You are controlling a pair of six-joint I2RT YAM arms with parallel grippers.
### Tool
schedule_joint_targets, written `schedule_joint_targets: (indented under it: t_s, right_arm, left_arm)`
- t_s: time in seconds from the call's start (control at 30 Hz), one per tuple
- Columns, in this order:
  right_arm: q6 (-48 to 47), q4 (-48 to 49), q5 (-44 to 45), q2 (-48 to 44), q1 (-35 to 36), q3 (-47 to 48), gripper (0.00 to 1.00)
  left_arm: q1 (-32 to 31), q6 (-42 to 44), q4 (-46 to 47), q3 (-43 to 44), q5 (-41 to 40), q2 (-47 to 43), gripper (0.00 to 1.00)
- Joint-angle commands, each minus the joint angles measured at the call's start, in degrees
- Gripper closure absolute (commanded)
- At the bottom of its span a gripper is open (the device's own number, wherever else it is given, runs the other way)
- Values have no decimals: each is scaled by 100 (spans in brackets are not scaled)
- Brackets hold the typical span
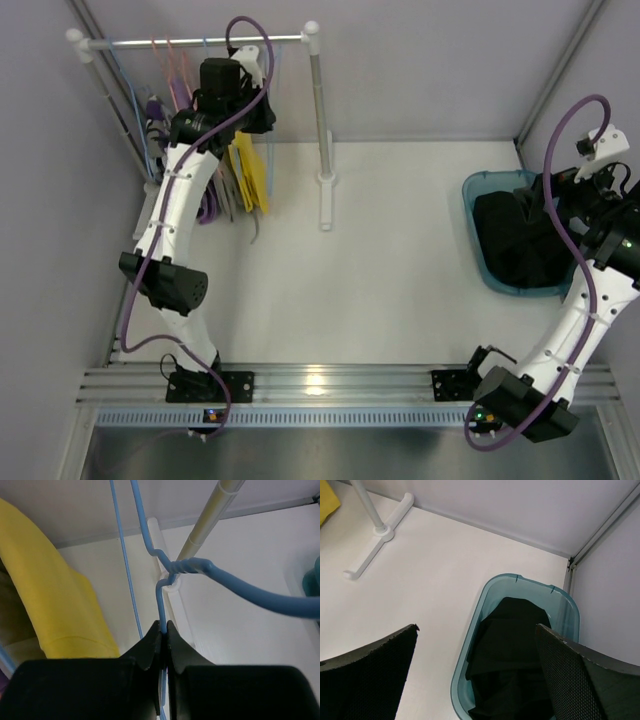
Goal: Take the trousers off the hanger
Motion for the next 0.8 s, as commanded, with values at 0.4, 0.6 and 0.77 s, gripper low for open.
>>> schedule_joint_targets:
  t_s: [0.4,0.6,0.77]
  right_arm:
    - [422,224,-255,-121,-10,-201,1]
    - [475,242,-281,-86,-10,-271,0]
    - [466,215,-281,-68,-10,-289,1]
  left_arm:
    - [286,-449,2115,537,-207,797,100]
    - [401,-494,2291,607,-225,1140,100]
    - [419,-459,2239,608,-286,1307,99]
